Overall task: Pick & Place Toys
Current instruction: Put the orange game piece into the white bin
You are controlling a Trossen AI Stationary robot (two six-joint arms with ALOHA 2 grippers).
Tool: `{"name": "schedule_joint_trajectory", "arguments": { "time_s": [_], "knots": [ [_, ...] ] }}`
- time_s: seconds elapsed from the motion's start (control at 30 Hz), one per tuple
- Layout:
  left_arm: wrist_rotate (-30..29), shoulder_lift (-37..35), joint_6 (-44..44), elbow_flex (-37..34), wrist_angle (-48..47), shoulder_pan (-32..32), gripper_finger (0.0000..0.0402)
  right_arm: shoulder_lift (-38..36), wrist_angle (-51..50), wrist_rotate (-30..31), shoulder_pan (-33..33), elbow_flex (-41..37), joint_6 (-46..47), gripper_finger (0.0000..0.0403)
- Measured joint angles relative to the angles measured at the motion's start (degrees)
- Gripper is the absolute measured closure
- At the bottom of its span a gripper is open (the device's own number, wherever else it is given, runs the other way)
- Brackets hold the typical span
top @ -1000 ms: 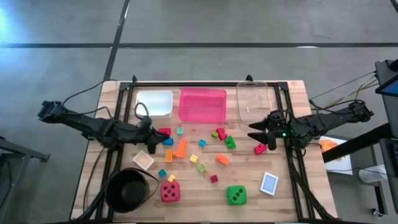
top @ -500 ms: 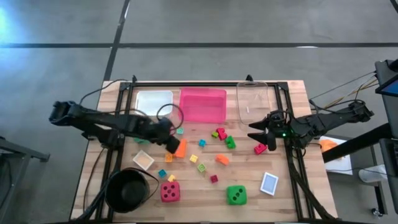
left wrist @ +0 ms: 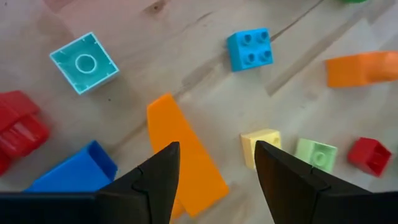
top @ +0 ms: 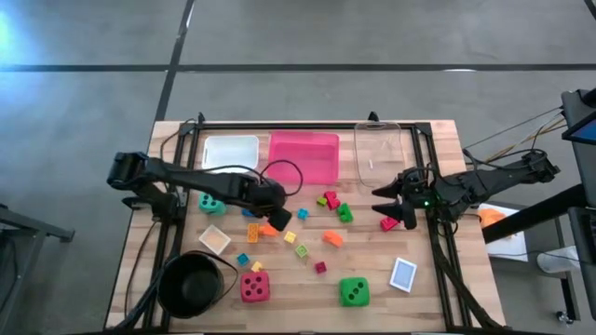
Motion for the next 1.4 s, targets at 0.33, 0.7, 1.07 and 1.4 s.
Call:
{"name": "schedule_joint_trajectory", "arguments": {
  "time_s": [0.33,0.7,1.07,1.4],
  "knots": [
    [-0.83,0.13,0.08,-0.07,-1.65,1.43,0.0189,0.00,0.00,-0.21,-0.02,0.00,-4.75,0.0054],
    [-0.21,0.46,-5.14,-0.17,-2.70,2.74,0.0189,0.02,0.02,-0.02,-0.02,0.00,-6.01,0.0054],
    [-0.02,3.54,-7.97,-2.47,-1.12,2.92,0.0189,0.06,0.16,-0.02,0.00,0.00,-5.99,0.0054],
    [2.51,8.07,-6.97,-2.34,3.52,1.76,0.0189,0.04,0.21,-0.40,0.02,0.00,-5.87,0.0054]
  ]
}}
